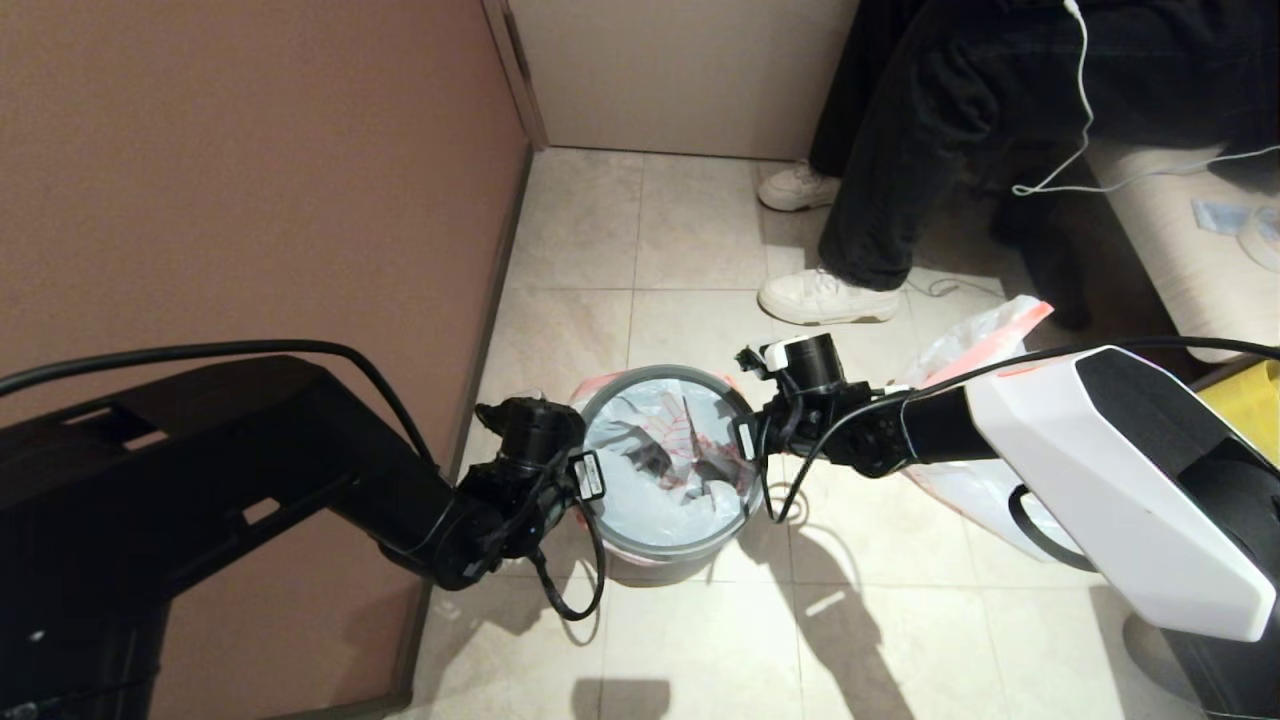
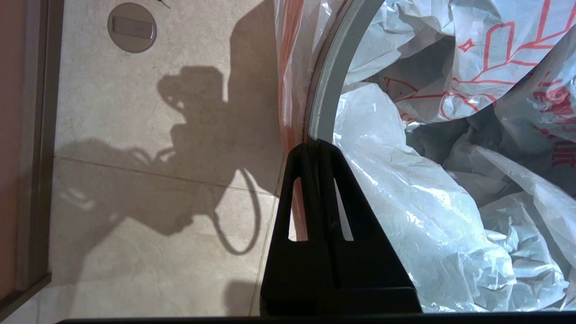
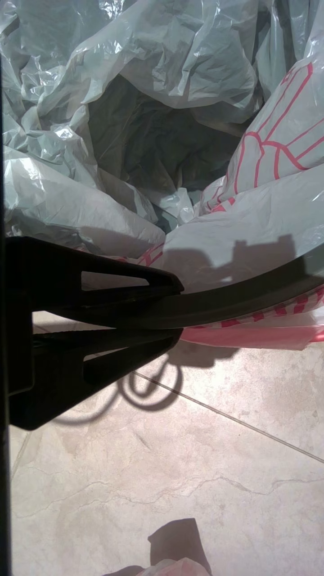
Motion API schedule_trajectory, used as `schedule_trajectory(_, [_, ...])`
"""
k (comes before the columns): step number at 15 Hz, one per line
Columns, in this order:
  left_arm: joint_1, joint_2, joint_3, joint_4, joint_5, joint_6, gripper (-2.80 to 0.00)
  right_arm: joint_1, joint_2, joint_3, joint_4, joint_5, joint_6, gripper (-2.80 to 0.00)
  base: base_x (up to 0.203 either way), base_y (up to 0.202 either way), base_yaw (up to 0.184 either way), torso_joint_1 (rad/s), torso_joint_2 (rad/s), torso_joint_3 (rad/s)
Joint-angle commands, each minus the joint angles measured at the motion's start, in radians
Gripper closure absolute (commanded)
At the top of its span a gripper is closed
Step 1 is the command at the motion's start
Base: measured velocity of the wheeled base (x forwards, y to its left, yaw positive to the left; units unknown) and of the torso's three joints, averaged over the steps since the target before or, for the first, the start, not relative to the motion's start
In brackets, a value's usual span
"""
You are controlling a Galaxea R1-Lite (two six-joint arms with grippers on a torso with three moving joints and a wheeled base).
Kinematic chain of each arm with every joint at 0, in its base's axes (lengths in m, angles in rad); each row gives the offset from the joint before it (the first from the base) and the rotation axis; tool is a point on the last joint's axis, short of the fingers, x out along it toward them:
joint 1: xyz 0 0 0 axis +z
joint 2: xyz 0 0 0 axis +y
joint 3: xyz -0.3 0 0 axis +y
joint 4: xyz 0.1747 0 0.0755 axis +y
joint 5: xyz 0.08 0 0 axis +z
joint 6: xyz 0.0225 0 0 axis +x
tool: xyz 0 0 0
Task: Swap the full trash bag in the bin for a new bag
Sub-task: Place the trash can ring on the trash can
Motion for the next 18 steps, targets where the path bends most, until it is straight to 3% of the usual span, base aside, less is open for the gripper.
schedule_trajectory(1, [0.002, 0.049, -0.004, -0.008, -0.003, -0.003, 0.0, -0.002, 0.001, 0.005, -0.003, -0.003, 0.0, 0.0, 0.0, 0.0, 0.0, 0.0, 0.0, 0.0])
schedule_trajectory(4, [0.004, 0.049, -0.006, -0.008, -0.003, -0.004, 0.0, -0.001, 0.0, 0.035, -0.093, -0.001, -0.001, 0.0, 0.0, 0.0, 0.0, 0.0, 0.0, 0.0])
schedule_trajectory(18, [0.008, 0.0, 0.0, -0.008, 0.001, -0.017, 0.0, 0.005, -0.095, 0.09, -0.092, 0.005, 0.002, 0.0, 0.0, 0.0, 0.0, 0.0, 0.0, 0.0])
